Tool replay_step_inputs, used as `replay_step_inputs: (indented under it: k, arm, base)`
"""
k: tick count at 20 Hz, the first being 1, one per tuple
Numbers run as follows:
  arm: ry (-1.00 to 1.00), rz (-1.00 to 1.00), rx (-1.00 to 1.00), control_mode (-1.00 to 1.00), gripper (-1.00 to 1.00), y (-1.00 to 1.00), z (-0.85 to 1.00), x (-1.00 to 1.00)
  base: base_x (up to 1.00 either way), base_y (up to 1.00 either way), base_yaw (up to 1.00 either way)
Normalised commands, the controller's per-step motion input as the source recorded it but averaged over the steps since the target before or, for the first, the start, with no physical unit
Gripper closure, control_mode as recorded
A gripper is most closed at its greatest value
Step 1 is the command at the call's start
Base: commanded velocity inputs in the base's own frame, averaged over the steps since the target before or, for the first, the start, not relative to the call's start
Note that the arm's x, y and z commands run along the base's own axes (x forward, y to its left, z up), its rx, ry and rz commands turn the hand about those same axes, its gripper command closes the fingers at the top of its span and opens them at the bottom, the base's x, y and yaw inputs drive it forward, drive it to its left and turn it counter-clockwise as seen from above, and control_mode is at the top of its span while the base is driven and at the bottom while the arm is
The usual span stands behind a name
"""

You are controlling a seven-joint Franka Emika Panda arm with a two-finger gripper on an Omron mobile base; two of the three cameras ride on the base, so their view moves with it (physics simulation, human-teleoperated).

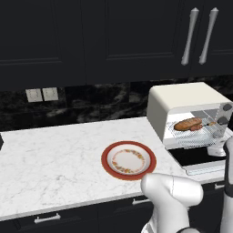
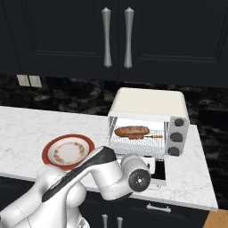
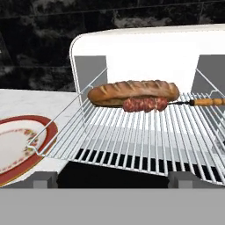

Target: Pick up the kebab skewer and baguette bread, and place them inside the toaster oven. Close the toaster oven door and start by setting the timer.

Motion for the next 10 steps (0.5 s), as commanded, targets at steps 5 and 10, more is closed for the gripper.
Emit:
replay_step_inputs:
  k: [5, 10]
  arm:
    - [-0.01, 0.00, 0.00, -1.00, -1.00, 0.00, -0.06, -0.05]
    - [0.00, 0.00, 0.00, -1.00, -1.00, 0.00, 0.00, 0.00]
  base:
    - [0.00, 0.00, 0.00]
    - [0.00, 0.00, 0.00]
